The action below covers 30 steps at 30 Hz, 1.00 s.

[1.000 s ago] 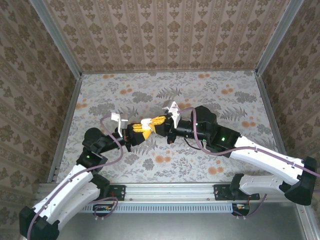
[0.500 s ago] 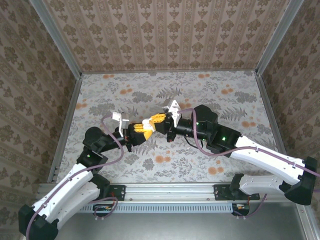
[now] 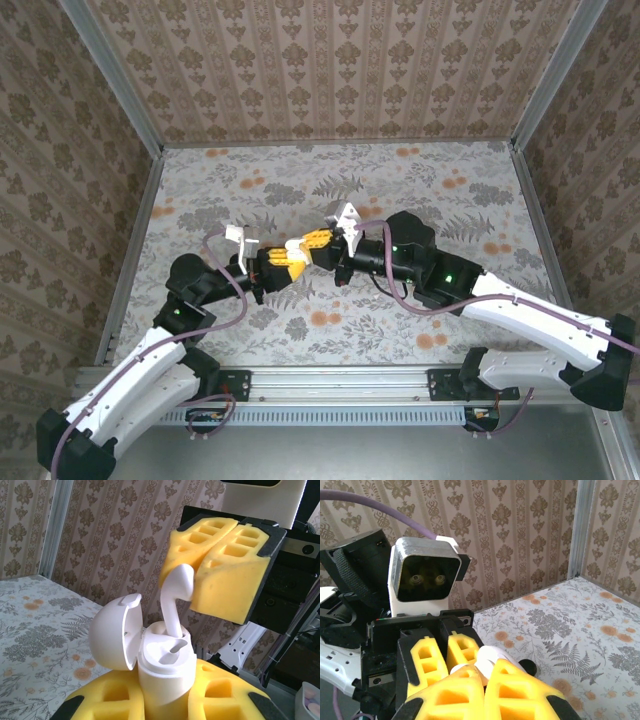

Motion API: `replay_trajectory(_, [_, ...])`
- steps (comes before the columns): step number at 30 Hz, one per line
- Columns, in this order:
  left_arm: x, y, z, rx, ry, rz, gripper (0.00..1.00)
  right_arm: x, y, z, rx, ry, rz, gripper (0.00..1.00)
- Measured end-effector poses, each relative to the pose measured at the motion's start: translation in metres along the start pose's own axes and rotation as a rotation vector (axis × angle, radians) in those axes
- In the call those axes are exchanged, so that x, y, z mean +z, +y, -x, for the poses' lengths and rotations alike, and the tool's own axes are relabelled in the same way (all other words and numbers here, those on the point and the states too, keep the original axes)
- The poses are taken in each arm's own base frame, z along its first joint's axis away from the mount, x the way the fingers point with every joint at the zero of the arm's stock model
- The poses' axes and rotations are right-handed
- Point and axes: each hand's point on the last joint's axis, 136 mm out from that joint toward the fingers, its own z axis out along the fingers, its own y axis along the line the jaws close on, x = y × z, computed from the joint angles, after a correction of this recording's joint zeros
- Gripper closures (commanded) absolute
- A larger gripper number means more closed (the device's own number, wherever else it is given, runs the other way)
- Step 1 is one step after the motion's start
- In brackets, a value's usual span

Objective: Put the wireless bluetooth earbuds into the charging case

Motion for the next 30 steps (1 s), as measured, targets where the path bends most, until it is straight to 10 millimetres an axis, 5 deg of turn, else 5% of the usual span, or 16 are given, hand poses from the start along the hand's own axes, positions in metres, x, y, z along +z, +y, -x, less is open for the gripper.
replay_trajectory(19, [0.001,0.000,-0.002,-0.008,0.007,0.001,1.00,-0.003,0.004,-0.010,0.024,0.016,0.009,0.92])
replay_trajectory(30, [0.002,0.001,-0.004,-0.023,0.025,0.014,1.00,-0.003,0.003,-0.019,0.041,0.050,0.009,0.77])
